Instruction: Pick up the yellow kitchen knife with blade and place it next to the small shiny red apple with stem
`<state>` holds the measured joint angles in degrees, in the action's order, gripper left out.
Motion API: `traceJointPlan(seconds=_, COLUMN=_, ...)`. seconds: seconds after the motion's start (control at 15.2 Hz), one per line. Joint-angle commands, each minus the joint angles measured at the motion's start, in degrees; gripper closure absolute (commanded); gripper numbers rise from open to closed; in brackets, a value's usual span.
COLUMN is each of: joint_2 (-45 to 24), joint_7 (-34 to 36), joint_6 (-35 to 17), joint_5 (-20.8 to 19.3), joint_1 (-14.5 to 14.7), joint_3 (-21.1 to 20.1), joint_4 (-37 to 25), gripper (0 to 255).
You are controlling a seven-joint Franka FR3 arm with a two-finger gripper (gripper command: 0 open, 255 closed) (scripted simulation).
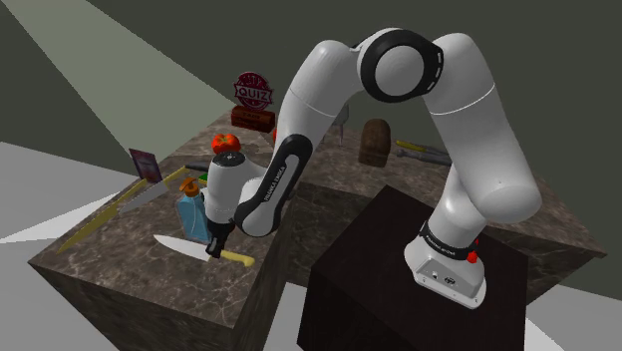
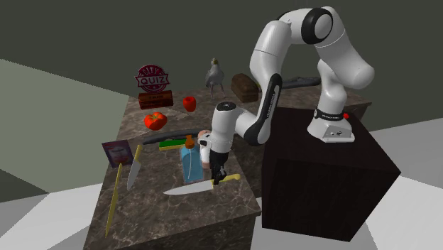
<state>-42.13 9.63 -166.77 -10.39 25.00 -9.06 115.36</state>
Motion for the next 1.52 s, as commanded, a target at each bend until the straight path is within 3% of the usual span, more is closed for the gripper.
traceJointPlan(seconds=0.0, joint_2=-0.02, joint_7=0.00, joint_6=-0.02, joint_5=0.00, joint_1=0.01, joint_3=-0.01, joint_4=-0.01, gripper=255)
traceJointPlan(seconds=1.45, joint_2=14.63, joint_7=-1.99, joint_6=10.52, joint_5=3.29, joint_1=-3.75, joint_3=-4.64, joint_4=4.25, gripper=255)
